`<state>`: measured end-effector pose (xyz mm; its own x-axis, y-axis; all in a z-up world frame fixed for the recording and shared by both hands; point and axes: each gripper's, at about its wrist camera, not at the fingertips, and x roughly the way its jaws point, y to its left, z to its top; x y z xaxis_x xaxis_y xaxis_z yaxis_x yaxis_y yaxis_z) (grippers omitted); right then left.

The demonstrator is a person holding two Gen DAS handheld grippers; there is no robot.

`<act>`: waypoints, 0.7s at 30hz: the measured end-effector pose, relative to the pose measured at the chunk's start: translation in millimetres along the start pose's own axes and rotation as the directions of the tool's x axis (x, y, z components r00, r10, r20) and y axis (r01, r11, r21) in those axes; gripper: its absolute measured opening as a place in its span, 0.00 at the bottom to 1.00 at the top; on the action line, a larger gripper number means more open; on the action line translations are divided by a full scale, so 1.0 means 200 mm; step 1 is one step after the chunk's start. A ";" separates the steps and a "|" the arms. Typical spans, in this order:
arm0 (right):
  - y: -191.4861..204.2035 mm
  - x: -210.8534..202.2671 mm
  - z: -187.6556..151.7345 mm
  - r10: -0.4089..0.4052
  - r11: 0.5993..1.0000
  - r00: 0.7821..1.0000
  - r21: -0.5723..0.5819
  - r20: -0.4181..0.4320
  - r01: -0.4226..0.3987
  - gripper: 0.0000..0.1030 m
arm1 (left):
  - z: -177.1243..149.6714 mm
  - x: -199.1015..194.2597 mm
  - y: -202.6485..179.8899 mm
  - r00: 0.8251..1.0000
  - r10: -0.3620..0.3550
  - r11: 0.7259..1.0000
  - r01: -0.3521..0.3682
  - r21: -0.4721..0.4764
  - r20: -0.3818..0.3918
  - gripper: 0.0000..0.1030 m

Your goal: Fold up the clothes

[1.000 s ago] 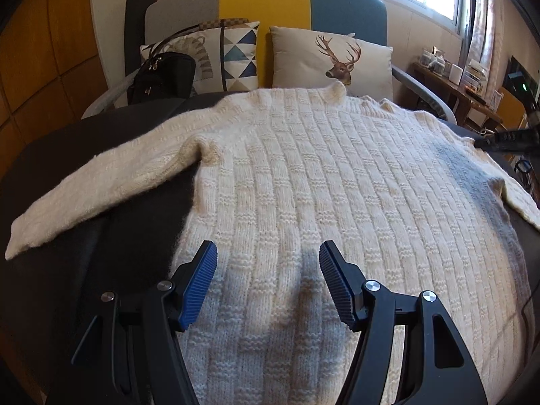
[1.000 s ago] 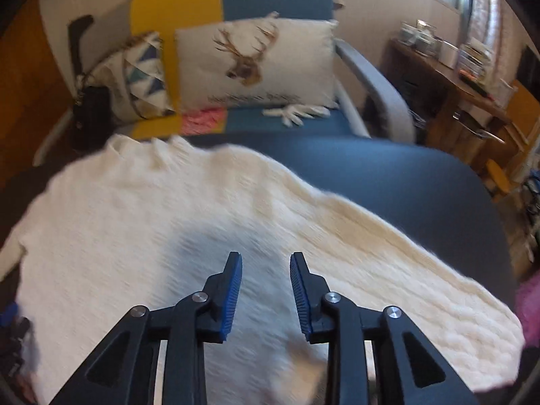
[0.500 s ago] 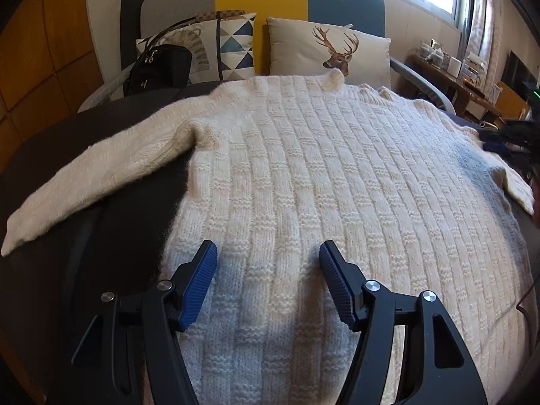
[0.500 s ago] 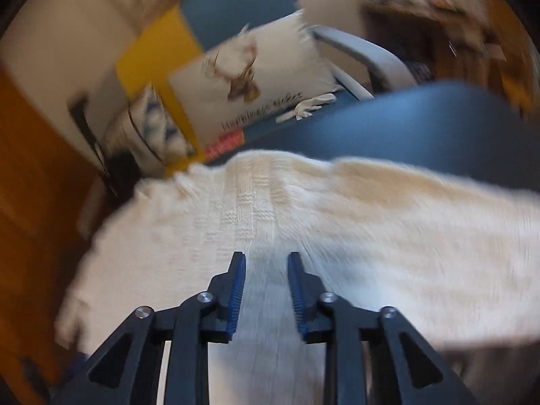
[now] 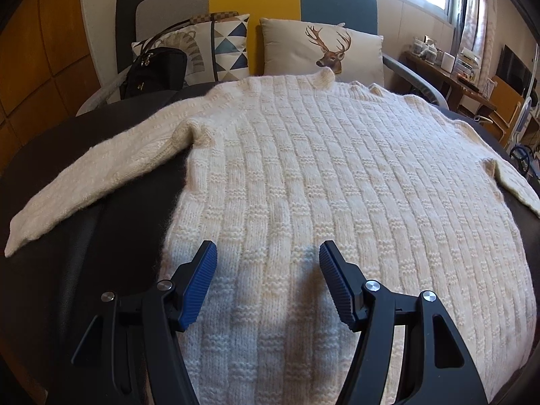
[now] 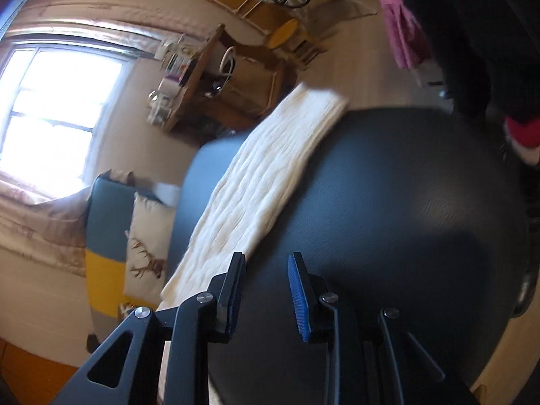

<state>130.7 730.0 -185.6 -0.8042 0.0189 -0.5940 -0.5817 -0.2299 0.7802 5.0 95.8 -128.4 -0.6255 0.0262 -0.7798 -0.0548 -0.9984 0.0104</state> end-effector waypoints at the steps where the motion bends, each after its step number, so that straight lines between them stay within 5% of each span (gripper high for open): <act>1: -0.01 0.01 0.03 -0.012 1.000 1.000 0.003 0.009 0.012 0.26 | 0.00 -0.01 -0.01 1.000 0.001 1.000 -0.001 0.003 0.001 0.64; 10: 0.01 0.12 0.18 -0.064 0.997 0.997 0.037 0.053 0.062 0.25 | 0.01 -0.02 -0.05 1.000 -0.012 1.000 0.012 0.023 -0.007 0.64; 14: 0.10 0.16 0.19 -0.155 0.982 0.984 -0.099 0.084 0.163 0.19 | 0.01 -0.02 -0.05 1.000 -0.015 1.000 0.015 0.021 -0.011 0.64; 16: 0.13 0.18 0.19 -0.199 0.965 0.975 -0.155 0.094 0.212 0.09 | 0.01 -0.02 -0.04 1.000 -0.021 1.000 0.021 0.014 -0.011 0.64; 21: 0.16 0.17 0.18 -0.172 0.964 0.981 -0.188 0.094 0.187 0.07 | 0.01 -0.03 -0.03 1.000 -0.024 1.000 0.025 0.017 -0.006 0.64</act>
<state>79.7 758.9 -173.3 -0.7001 0.1495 -0.6983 -0.6883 -0.4014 0.6042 7.3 101.2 -121.7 -0.6194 0.0503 -0.7834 -0.0831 -0.9965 0.0017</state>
